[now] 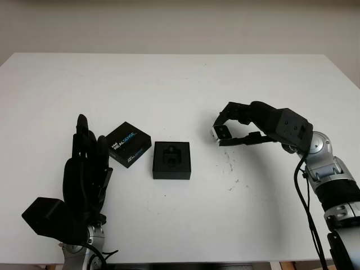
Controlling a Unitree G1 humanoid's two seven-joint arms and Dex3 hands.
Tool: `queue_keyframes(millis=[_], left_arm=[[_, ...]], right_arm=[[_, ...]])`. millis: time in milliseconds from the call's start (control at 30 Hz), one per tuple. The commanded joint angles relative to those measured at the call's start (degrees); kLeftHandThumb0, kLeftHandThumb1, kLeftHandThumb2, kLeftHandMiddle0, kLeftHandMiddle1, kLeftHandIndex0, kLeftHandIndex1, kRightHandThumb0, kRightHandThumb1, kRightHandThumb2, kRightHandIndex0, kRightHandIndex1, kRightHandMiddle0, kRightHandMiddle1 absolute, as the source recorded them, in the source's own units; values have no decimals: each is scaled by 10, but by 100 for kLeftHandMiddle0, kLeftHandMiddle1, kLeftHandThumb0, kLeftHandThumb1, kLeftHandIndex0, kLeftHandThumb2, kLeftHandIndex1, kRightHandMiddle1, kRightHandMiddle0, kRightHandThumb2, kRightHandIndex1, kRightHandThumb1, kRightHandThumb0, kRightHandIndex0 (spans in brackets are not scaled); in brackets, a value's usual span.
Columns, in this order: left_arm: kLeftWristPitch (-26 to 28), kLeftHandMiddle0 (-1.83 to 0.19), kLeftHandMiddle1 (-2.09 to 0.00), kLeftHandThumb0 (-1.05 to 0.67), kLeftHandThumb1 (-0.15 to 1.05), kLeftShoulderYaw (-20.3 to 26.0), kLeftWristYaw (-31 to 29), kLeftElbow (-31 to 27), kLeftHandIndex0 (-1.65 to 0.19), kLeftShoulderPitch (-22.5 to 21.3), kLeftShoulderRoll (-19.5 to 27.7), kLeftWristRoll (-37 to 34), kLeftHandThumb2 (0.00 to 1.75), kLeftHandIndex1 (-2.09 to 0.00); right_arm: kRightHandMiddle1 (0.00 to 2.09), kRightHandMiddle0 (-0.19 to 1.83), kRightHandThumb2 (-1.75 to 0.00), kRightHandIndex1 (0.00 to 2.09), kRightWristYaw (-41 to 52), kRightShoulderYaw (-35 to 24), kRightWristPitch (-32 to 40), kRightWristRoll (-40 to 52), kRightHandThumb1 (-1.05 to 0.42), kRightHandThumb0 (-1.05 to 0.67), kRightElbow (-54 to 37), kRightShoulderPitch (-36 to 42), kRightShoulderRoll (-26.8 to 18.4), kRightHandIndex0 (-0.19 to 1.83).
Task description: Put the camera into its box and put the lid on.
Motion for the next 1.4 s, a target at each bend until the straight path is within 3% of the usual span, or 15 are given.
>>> queue_keyframes(millis=[0,100,333,567,867,1100,1367], left_arm=[[-4,2,-5,-56,105,-2,-5,-6,4,1,0,-5,44,-5],[-1,3,-5,-55,105,-3,-5,-7,5,0,-1,-7,44,-4],[-2,4,-5,-55,105,-6,-6,-10,7,0,-5,-14,43,-4],[1,4,-5,-57,105,-13,2,-14,6,-3,-7,-1,43,-5],[1,5,-5,-56,105,-21,6,-16,8,-5,-6,4,46,-4],[-2,6,-5,-56,105,-25,8,-14,9,-5,-8,12,48,-4],[0,5,-5,-57,105,-26,16,-16,8,-5,-6,16,47,-5]], right_arm=[[166,28,-5,5,-6,-16,36,24,-96,-40,-67,20,19,25],[181,19,-6,3,-14,-26,121,54,-98,-38,-169,51,44,21],[192,10,-6,3,-58,-21,313,81,-102,-33,-349,100,98,17],[199,10,-6,4,-109,1,410,73,-102,-36,-435,124,147,18],[207,7,-5,4,-150,14,462,67,-103,-35,-465,132,183,18],[200,8,-5,5,-133,43,434,43,-102,-37,-427,133,172,19],[194,17,-5,6,-108,65,346,10,-99,-37,-348,127,161,20]])
